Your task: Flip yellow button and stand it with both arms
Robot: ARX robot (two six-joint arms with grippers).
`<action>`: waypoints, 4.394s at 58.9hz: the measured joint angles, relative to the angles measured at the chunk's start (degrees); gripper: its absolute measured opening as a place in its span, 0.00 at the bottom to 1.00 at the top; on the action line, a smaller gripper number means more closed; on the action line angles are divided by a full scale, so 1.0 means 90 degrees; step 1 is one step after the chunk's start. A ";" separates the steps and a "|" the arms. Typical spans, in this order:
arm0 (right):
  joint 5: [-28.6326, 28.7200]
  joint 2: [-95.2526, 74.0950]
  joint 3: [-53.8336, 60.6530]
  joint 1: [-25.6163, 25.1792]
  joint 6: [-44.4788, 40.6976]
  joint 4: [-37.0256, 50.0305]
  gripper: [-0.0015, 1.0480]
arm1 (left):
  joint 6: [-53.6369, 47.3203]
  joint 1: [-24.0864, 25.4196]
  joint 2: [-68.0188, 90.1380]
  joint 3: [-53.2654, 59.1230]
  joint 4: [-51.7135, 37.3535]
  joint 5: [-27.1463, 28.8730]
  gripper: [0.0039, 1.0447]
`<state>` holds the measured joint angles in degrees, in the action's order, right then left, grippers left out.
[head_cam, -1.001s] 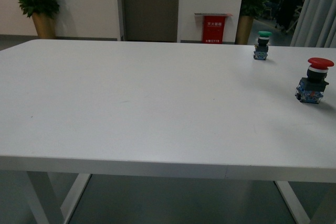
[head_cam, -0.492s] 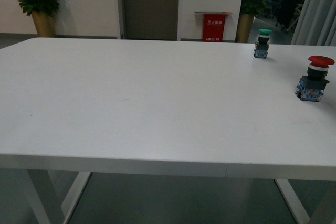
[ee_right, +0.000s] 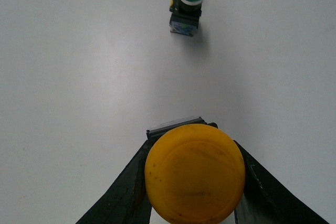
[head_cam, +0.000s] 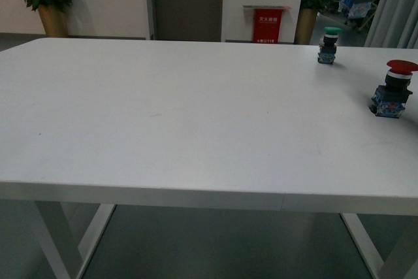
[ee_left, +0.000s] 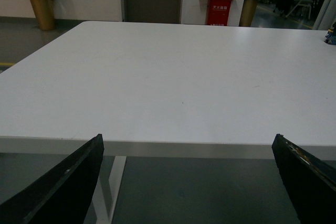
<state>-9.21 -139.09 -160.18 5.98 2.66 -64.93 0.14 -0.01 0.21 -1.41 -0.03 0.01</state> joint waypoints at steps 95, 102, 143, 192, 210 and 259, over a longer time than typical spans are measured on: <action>-0.0733 -0.1421 -0.0590 0.0032 0.0512 0.0034 0.33 | 0.0000 0.0000 0.0002 0.0000 0.0000 0.0002 0.94; -0.0775 -0.1430 -0.0610 0.0044 0.0527 -0.0019 0.33 | 0.0000 0.0000 0.0000 0.0000 0.0000 0.0000 0.94; -0.0792 -0.1537 -0.0639 0.0070 0.0510 0.0311 0.95 | 0.0000 0.0000 0.0000 0.0000 0.0000 0.0000 0.94; 0.0214 0.0896 0.1418 -0.0226 -0.1049 0.2472 0.94 | 0.0000 0.0000 0.0000 0.0000 0.0000 0.0000 0.94; 0.1957 0.6356 0.7587 -0.0595 0.0228 0.5020 0.93 | 0.0000 0.0000 0.0000 0.0000 0.0000 0.0002 0.94; 0.1025 1.1735 1.5892 -0.0670 -0.0274 0.9017 0.03 | 0.0000 0.0000 0.0000 0.0000 0.0000 0.0002 0.94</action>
<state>0.01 -33.47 -17.15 -0.05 0.19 16.23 0.14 -0.01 0.21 -1.41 -0.03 0.03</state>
